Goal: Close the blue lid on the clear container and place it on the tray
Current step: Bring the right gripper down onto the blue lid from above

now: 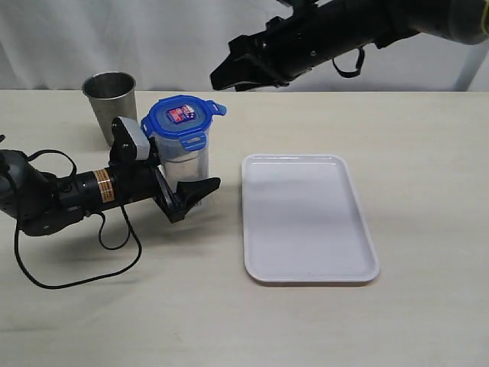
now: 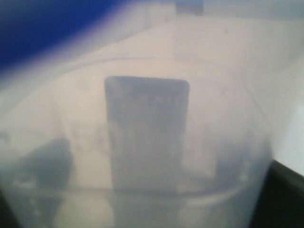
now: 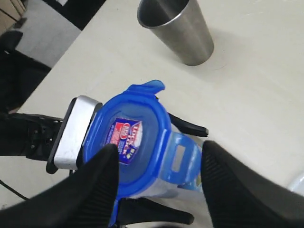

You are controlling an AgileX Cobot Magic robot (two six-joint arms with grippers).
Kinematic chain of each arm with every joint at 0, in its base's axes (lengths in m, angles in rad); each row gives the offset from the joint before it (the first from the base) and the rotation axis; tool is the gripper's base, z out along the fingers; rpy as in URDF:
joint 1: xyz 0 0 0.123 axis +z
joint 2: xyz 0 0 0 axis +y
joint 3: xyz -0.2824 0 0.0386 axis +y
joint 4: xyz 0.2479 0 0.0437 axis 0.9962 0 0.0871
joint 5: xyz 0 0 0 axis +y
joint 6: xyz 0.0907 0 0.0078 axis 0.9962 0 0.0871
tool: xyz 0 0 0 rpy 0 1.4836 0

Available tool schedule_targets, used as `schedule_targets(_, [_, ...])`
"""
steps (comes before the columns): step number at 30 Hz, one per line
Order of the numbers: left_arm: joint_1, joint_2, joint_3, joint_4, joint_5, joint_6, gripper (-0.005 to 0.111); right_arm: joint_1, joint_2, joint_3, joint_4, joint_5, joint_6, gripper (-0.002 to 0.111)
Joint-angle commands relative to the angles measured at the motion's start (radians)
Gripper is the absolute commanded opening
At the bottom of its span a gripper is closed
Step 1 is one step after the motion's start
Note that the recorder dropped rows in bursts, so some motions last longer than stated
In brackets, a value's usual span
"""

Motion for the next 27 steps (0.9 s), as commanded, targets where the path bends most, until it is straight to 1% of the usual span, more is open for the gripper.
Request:
schedule_targets(1, [-0.004, 0.000, -0.008, 0.000, 0.000, 0.000, 0.090, 0.081, 0.013, -0.082, -0.194, -0.029, 0.128, 0.049])
schedule_targets(3, [-0.004, 0.000, -0.008, 0.000, 0.000, 0.000, 0.090, 0.102, 0.018, -0.117, -0.271, -0.017, 0.195, 0.044])
schedule_targets(5, [-0.004, 0.000, -0.008, 0.000, 0.000, 0.000, 0.090, 0.120, 0.023, -0.133, -0.309, -0.012, 0.223, 0.039])
schedule_targets(7, [-0.004, 0.000, -0.008, 0.000, 0.000, 0.000, 0.090, 0.131, 0.030, -0.135, -0.319, -0.017, 0.236, 0.040])
schedule_targets(10, [-0.004, 0.000, -0.008, 0.000, 0.000, 0.000, 0.090, 0.133, 0.051, -0.137, -0.340, -0.021, 0.273, 0.046])
schedule_targets(27, [-0.004, 0.000, -0.008, -0.001, -0.002, 0.000, 0.090, 0.135, 0.085, -0.137, -0.301, 0.025, 0.306, 0.045])
